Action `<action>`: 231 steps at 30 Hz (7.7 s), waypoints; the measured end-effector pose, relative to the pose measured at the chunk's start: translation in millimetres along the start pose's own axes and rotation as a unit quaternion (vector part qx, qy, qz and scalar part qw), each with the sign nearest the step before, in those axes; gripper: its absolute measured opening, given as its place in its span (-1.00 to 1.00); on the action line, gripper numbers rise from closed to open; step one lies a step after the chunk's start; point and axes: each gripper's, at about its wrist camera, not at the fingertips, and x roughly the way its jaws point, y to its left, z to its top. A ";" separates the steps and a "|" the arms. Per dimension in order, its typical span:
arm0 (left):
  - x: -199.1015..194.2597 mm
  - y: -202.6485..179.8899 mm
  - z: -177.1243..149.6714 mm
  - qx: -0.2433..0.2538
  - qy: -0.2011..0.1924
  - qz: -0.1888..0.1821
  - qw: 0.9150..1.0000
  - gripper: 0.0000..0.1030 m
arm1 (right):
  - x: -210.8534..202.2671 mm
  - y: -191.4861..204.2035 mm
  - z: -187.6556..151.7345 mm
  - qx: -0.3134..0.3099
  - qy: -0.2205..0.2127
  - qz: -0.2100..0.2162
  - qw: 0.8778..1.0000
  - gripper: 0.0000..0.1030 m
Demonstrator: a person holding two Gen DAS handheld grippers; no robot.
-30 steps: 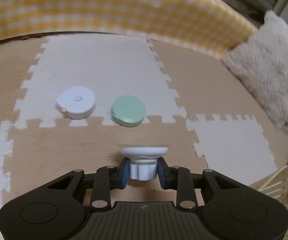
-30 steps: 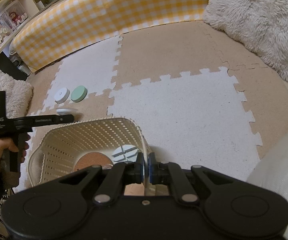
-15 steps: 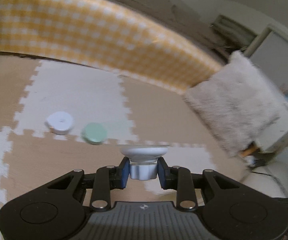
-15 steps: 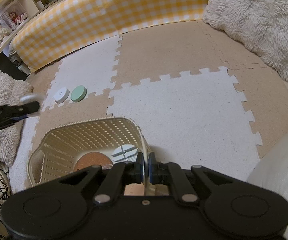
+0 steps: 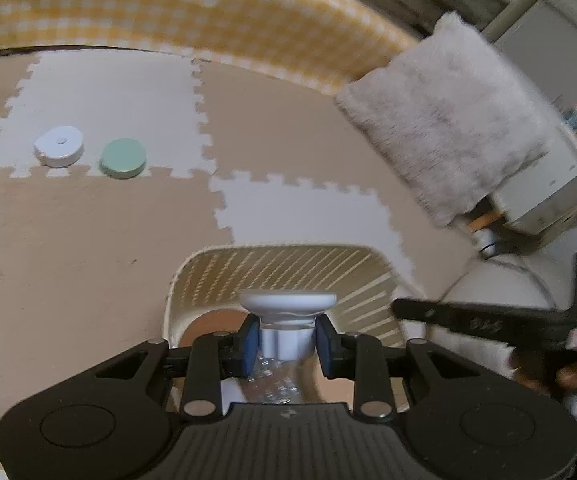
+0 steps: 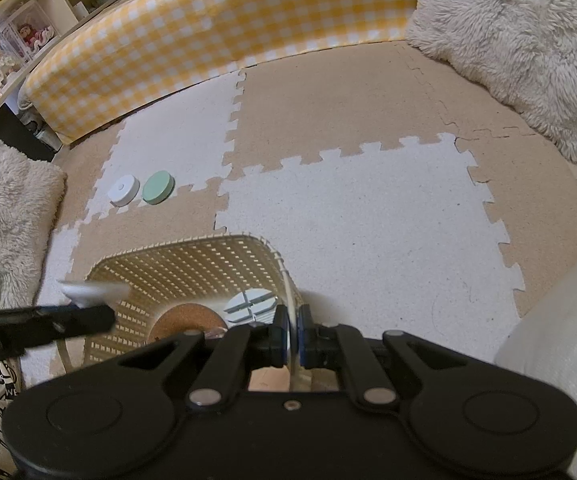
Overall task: Organize rigid objects
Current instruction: 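Carry the suction-cup holder with the left tool into the basket and release, then move the left tool to the white tape measure and close on it, then carry the white tape measure with the left tool into the basket and release, then move the left tool to the mint-green round case and close on it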
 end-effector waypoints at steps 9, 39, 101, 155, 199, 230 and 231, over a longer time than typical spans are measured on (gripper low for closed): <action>2.5 -1.6 2.0 -0.008 0.003 0.046 0.999 -0.04 | -0.2 -0.8 -0.1 0.000 0.000 0.001 1.000 -0.89; -16.2 -46.8 -16.9 0.108 0.014 0.069 0.992 1.00 | -0.7 -0.5 0.3 0.000 -0.001 0.001 1.000 -0.89; 85.2 153.0 98.9 0.034 -0.156 0.285 0.945 0.44 | -0.4 2.5 3.9 -0.009 -0.005 -0.002 1.000 -0.89; -4.3 -52.8 -16.0 0.107 -0.098 0.031 0.989 0.17 | -1.1 1.1 1.0 -0.007 0.001 -0.004 1.000 -0.90; 62.4 -52.0 -7.1 0.011 -0.081 0.060 0.995 0.37 | -0.7 1.9 -2.0 -0.008 0.010 -0.010 1.000 -0.89; -41.7 -5.3 10.9 0.018 -0.190 0.102 0.976 1.00 | -5.5 5.7 -0.8 -0.018 0.003 -0.016 1.000 -0.91; -40.1 0.8 13.8 0.023 -0.190 0.109 0.975 1.00 | -5.3 6.0 -0.7 -0.019 0.003 -0.017 1.000 -0.90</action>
